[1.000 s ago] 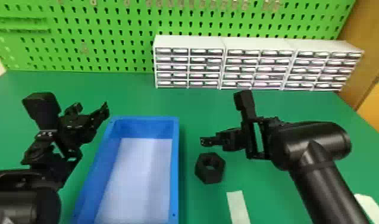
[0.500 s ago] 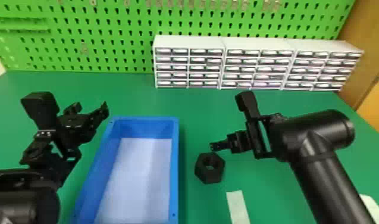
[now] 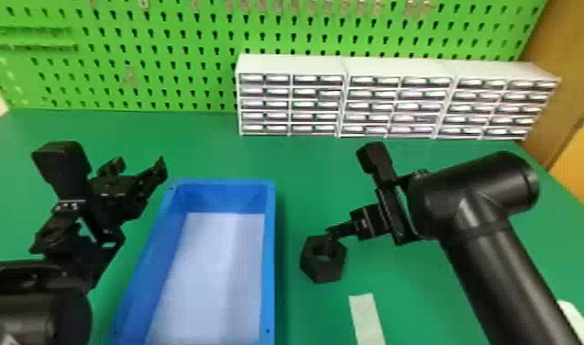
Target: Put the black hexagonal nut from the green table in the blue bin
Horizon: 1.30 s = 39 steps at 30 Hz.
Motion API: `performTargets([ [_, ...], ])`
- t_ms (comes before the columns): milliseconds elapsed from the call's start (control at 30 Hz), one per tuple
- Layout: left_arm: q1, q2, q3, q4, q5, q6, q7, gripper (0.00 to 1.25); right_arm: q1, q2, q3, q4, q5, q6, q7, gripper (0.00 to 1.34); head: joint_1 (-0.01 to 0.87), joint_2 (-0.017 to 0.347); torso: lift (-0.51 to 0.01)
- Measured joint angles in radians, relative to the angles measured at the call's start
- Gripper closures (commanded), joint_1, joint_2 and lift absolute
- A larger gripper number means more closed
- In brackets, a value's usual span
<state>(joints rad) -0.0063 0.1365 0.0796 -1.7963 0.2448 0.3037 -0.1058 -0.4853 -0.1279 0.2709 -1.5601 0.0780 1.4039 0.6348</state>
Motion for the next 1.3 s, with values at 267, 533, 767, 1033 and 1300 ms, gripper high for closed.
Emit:
performTargets([
  [267,-0.001,0.000,-0.001,0.000,-0.001,0.000,0.000,0.45,-0.013,0.007,0.019,0.003,0.152,0.032,0.093,0.51,0.691,0.009,-0.097],
  [533,-0.003,0.000,0.000,0.000,-0.001,0.000,0.000,0.45,-0.013,0.007,0.020,0.014,0.164,0.036,0.094,0.51,0.691,0.009,-0.097],
  [767,-0.004,0.000,0.000,0.000,-0.001,0.001,0.000,0.45,-0.013,0.009,0.023,0.032,0.159,0.021,0.095,0.51,0.691,0.009,-0.097],
  [1033,-0.006,0.000,0.000,0.000,-0.001,0.002,0.000,0.45,-0.013,0.013,0.027,0.046,0.157,0.008,0.095,0.51,0.691,0.009,-0.097],
  [1300,-0.006,0.000,0.000,0.000,-0.001,0.002,0.000,0.45,-0.015,0.013,0.045,0.061,0.142,-0.005,0.095,0.51,0.691,0.009,-0.097],
])
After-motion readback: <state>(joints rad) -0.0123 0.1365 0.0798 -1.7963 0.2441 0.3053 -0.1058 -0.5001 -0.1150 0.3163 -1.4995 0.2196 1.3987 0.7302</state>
